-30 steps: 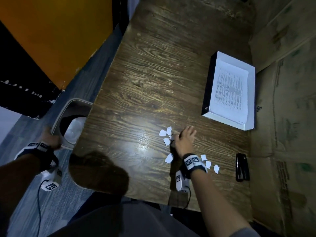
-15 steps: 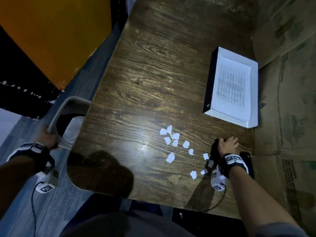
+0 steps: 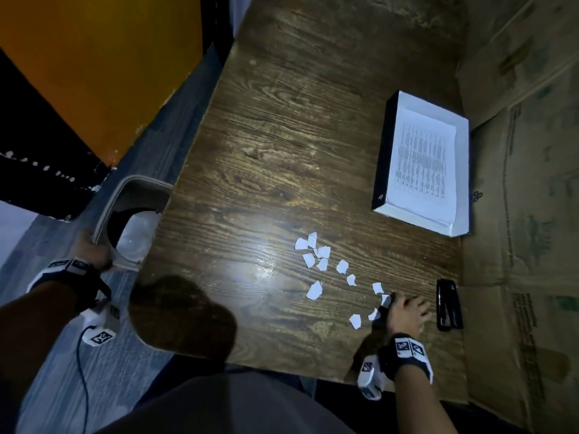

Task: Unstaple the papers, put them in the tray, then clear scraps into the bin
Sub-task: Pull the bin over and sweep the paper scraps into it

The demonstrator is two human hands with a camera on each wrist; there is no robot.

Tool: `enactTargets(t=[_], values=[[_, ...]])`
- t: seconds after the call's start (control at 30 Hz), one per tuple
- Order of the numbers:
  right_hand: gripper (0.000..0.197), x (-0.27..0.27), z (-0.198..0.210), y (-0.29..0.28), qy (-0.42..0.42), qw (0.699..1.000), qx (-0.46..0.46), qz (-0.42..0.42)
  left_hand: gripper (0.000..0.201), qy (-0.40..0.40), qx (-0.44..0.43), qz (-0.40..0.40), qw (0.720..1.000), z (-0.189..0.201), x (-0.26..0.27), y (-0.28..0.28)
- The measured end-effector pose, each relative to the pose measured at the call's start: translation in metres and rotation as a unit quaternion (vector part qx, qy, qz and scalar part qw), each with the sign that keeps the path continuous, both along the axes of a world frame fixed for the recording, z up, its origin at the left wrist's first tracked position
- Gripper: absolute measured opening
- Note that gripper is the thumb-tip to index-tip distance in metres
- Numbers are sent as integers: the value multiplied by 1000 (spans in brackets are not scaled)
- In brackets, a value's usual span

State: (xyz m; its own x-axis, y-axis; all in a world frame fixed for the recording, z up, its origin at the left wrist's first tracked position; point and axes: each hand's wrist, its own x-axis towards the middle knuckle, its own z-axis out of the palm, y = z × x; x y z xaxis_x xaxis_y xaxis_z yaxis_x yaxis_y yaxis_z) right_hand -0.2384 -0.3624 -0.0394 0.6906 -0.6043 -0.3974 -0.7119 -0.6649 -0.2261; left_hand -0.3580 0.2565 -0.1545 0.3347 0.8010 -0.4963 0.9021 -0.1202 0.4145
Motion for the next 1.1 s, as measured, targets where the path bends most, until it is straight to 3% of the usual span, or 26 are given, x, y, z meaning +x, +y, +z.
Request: enactTargets(t=[0.07, 0.2, 0.27, 0.37, 0.43, 0.5, 0.6, 0.67, 0.77, 0.9, 1.1], values=[[66, -9, -1, 19, 7, 1000, 8, 8, 19, 2, 1, 6, 1000, 15, 3, -10], [80, -23, -8, 94, 9, 993, 42, 112, 22, -6, -15, 10, 1000, 18, 6, -19], [77, -28, -13, 127, -5, 980, 70, 187, 26, 8, -26, 9, 1000, 9, 6, -18], [71, -30, -14, 148, -38, 950, 144, 274, 33, 15, -33, 11, 999, 25, 16, -30], [68, -29, -8, 133, -81, 949, 159, 260, 37, 16, -49, 11, 999, 29, 22, -34], [67, -31, -6, 100, -101, 971, 112, 184, 39, 14, -66, 11, 998, 32, 23, -37], [67, -54, -10, 42, -45, 997, 40, 53, 40, 4, -59, -2, 998, 33, 25, -37], [70, -75, -11, 29, 7, 999, 20, 34, 44, -3, -52, -10, 999, 43, 29, -44], [85, -88, -11, 63, 25, 995, 17, 98, 42, -13, -42, -19, 999, 49, 32, -49], [82, -80, -11, 140, -18, 973, 74, 217, 44, -13, -71, -42, 997, 40, 30, -44], [75, -45, -2, 192, -72, 943, 198, 256, 47, -16, -63, -38, 997, 54, 33, -53]])
